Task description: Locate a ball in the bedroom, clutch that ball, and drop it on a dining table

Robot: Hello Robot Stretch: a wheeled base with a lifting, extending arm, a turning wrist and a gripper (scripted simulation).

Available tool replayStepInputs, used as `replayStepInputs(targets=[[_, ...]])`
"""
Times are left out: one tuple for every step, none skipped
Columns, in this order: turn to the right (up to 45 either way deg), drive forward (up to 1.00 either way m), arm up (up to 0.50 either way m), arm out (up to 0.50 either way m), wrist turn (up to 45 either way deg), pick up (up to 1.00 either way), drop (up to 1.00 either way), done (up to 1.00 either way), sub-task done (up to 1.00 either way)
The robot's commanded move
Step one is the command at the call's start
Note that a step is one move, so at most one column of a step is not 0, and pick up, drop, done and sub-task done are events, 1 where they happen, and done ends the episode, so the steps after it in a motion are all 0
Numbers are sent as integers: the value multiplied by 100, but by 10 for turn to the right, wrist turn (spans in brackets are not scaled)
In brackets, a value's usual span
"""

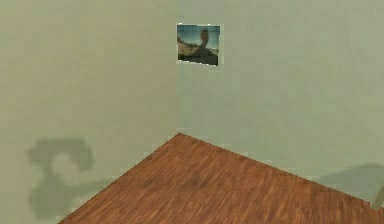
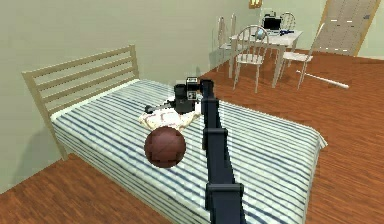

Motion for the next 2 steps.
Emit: replayStepInputs(targets=[[0, 0, -30, 0, 0, 0, 0, 0, 0], [0, 0, 0, 0, 0, 100, 0, 0, 0]])
